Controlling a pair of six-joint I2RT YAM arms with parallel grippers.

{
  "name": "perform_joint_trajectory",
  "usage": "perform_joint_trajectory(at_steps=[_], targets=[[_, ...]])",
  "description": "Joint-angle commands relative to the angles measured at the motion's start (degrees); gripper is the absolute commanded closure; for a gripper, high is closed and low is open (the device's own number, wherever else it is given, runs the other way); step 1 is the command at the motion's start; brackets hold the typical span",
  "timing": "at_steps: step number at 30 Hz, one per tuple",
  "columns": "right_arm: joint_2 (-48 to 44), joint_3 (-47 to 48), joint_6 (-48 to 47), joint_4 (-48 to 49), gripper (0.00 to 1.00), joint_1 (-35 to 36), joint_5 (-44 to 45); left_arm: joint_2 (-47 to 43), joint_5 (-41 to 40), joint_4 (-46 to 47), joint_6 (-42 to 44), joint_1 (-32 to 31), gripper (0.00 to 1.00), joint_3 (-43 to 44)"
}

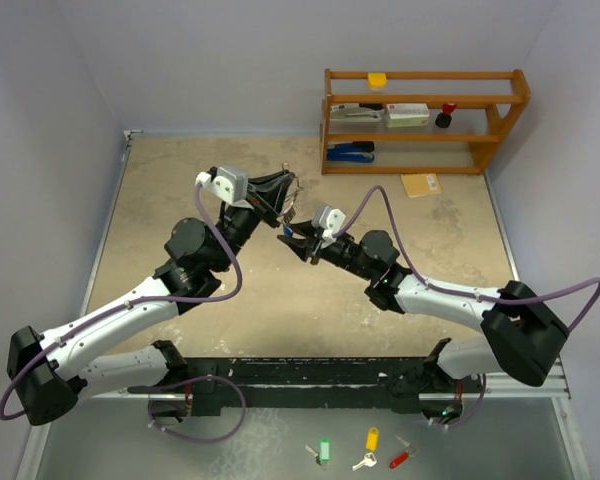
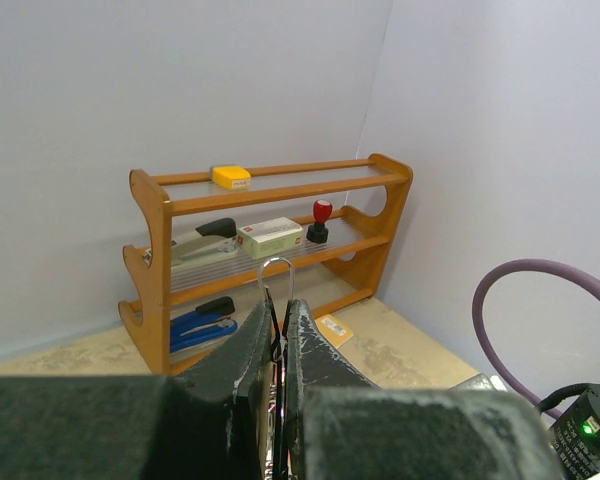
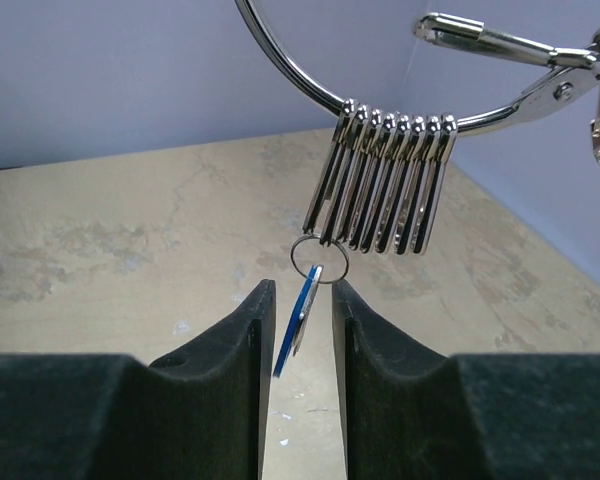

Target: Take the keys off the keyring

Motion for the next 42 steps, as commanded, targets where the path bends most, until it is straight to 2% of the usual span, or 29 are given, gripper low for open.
perform_joint_trajectory(at_steps=[1,3,4,8,12,13,15,18,19,20,23,29,33,37,42], targets=[[-0.8,2.9,0.3,3.8,0.72,0.3,1.6,-1.5,-0.2,4.6,-0.8,0.0,1.0,1.9],[-0.7,3.3,0.3,3.1,0.85,0.4,1.7,-1.6,-0.5,4.9,-0.8,0.0,1.0,1.6],[-0.8,3.4,0.4,2.7,0.97,0.4,2.0,-1.7,-0.7,5.0,-0.7,0.0,1.0,1.6],[-1.4,3.2,0.3,1.2,1.0,0.4,2.4,-1.8,-1.9,4.9,0.2,0.0,1.0,1.6],[-4.2,3.4,-2.1,-5.9,1.0,0.9,4.3,-2.0,-6.4,1.5,2.3,0.0,1.0,2.3],[-5.5,3.6,-3.0,-8.3,1.0,1.1,5.4,-2.0,-8.5,-0.1,3.1,0.0,0.95,2.6],[-8.4,4.8,-5.1,-14.5,1.0,1.2,8.4,-2.0,-13.3,-3.8,5.0,0.0,0.79,3.0],[-12.1,9.0,-8.9,-26.7,1.0,1.6,12.6,-2.4,-21.4,-8.1,6.8,0.0,0.64,2.6],[-12.8,10.8,-10.3,-31.9,1.0,1.7,13.9,-2.7,-23.2,-9.2,7.4,0.0,0.53,2.4],[-13.2,12.7,-11.3,-35.7,1.0,1.7,14.9,-3.1,-25.2,-10.1,7.8,0.0,0.47,2.2],[-13.3,20.2,-14.2,-46.3,1.0,2.3,18.1,-4.3,-28.1,-10.3,7.9,0.0,0.41,0.6],[-9.8,32.1,-19.1,-62.3,1.0,4.6,26.9,-4.5,-25.2,-8.7,8.0,0.1,0.35,-0.7],[-7.0,37.2,-23.7,-67.6,1.0,7.5,35.1,-3.7,-21.9,-7.5,8.0,0.0,0.43,-1.6],[-6.3,39.3,-25.8,-67.2,1.0,8.9,39.3,-4.3,-17.6,0.4,7.5,0.0,0.46,-6.8],[-7.6,37.1,-25.3,-62.5,1.0,9.2,39.2,-6.7,-8.0,17.5,7.9,0.0,0.32,-16.9]])
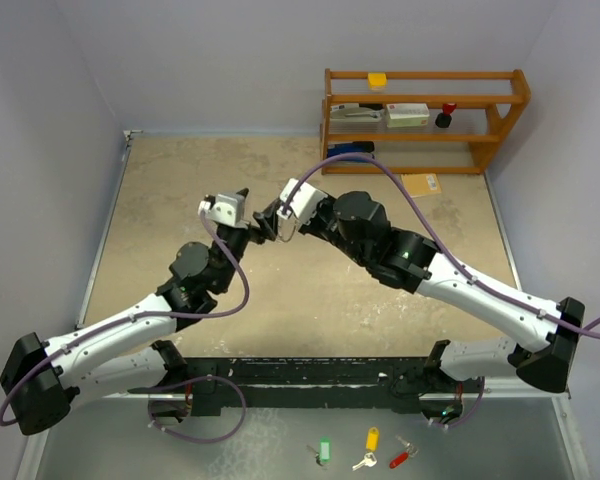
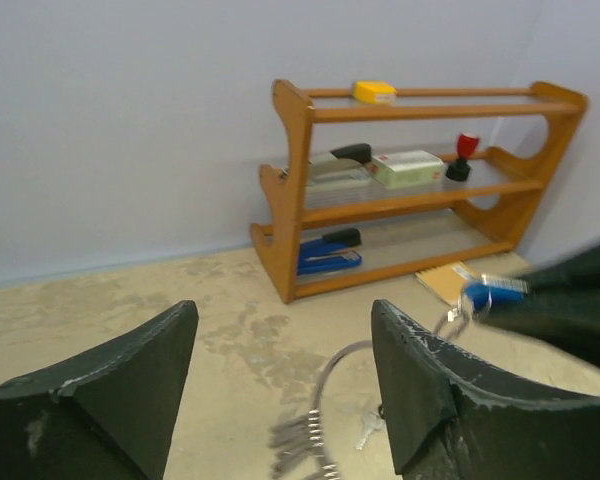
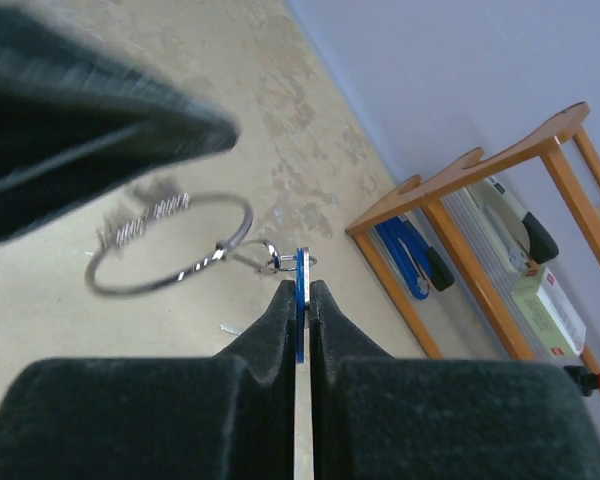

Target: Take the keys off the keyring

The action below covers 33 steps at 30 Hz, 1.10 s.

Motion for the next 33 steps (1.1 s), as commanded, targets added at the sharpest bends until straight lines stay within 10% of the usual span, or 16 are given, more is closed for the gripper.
perform_joint_trajectory(at_steps=[1,20,33], targets=[[-2.6,0.6,-1.1,5.4,1.0,0.3,3.6,-2.8,9.2,18.8,0.1,0.1,0.31,-7.1],[-3.8,-2.2,1.2,9.8,1.0,0.7,2.6,5.2,2.1,29.4,-13.7,0.0,0.36,-8.6],[-2.5,-2.8,1.4,12.9,1.0,1.2,3.5,8.4,17.4,33.4,-11.8,0.0,0.38,-10.5]])
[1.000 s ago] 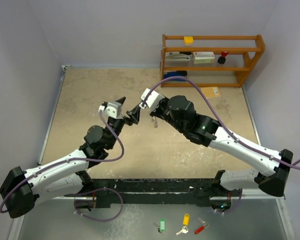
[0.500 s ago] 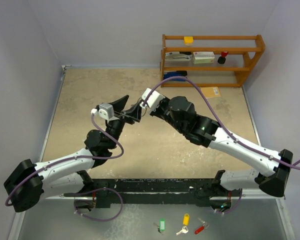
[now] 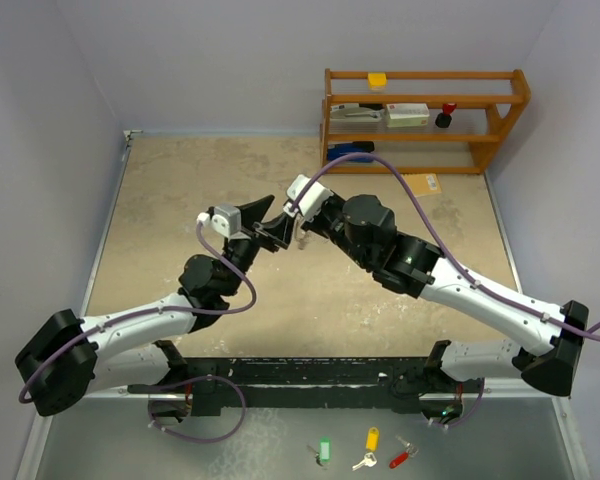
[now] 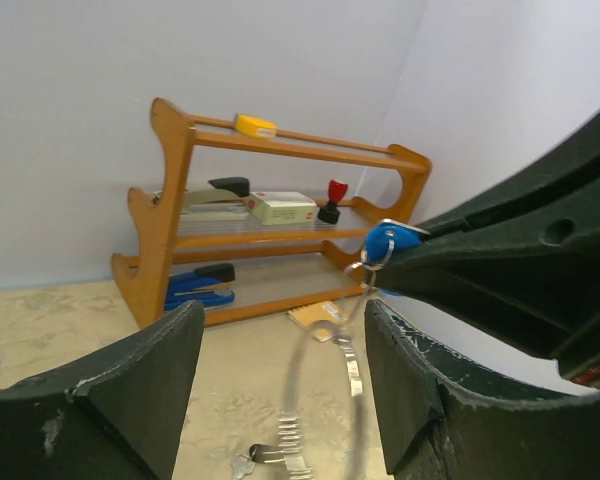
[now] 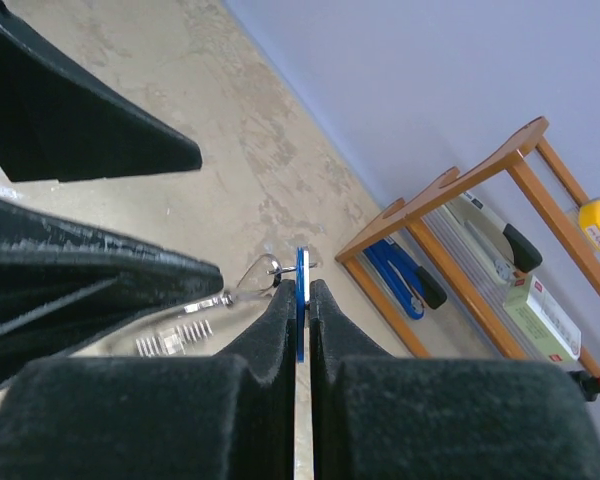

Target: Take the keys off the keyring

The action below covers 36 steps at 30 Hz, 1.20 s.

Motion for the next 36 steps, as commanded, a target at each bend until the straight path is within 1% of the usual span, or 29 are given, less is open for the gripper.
perform_joint_trajectory(at_steps=[1,7,12,22,28,32,36], targets=[[-0.3,0.3,0.8,5.2,1.0,0.6,1.9,0.0,7.3,5.9,0.6,0.0,0.38,-0.2],[-0.1,0.1,0.8,6.0,1.0,0.8,2.2,0.7,11.3,7.2,0.9,0.0,0.37,-0.9],[0.2,0.5,1.5,5.9,1.0,1.0,2.1,3.5,10.2,8.5,2.1,-0.1,0.39,-0.8],[-0.4,-0.3,1.7,5.7,1.0,1.5,2.0,7.2,7.9,15.4,5.2,-0.6,0.41,-0.8],[-0.4,-0.5,1.7,5.8,1.0,1.5,1.8,7.2,8.5,15.3,6.5,-0.6,0.41,0.0],[-0.4,-0.4,1.8,6.0,1.0,1.6,1.4,7.4,8.7,13.1,7.0,-0.7,0.48,1.1],[-0.4,-0.2,2.0,5.9,1.0,1.6,1.0,7.9,9.2,13.3,7.2,-0.7,0.5,1.1]])
